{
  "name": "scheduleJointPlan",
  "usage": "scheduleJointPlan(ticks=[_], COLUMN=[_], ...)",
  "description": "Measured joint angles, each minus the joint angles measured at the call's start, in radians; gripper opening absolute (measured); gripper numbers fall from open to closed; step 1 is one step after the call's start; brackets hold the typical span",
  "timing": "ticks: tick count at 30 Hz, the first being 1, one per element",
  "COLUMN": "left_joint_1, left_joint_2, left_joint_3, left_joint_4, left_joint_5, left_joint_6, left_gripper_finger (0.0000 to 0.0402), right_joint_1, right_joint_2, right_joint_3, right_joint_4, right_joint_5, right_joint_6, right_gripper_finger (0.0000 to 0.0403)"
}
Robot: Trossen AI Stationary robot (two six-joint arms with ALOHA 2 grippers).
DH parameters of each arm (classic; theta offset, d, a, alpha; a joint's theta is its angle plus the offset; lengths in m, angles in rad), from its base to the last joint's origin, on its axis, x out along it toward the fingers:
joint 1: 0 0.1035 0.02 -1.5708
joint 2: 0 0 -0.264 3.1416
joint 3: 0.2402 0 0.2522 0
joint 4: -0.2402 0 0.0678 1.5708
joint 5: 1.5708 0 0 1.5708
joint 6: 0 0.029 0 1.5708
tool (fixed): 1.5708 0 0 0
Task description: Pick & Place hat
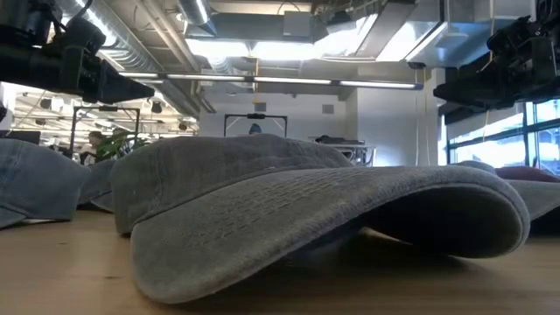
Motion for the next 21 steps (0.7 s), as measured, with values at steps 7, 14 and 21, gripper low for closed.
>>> scheduleJointPlan(ticks=[7,14,21], left_joint_1=[0.000,0.000,0.000], left_joint_2=[0.000,0.000,0.000], left_joint_3=[0.000,0.000,0.000], left_joint_4=[0.000,0.000,0.000], left_joint_5=[0.000,0.000,0.000], left_joint_6=[0.000,0.000,0.000], left_gripper_finger=[0.0007,0.0005,0.0007], right_joint_1=[0.000,0.000,0.000], right_joint_2=[0.000,0.000,0.000], right_joint_3=[0.000,0.000,0.000], right_joint_4=[0.000,0.000,0.000], right_joint_5=[0.000,0.000,0.000], right_joint_6=[0.001,0.000,0.002], right_gripper_finger=[0.0065,0.0065,0.0065])
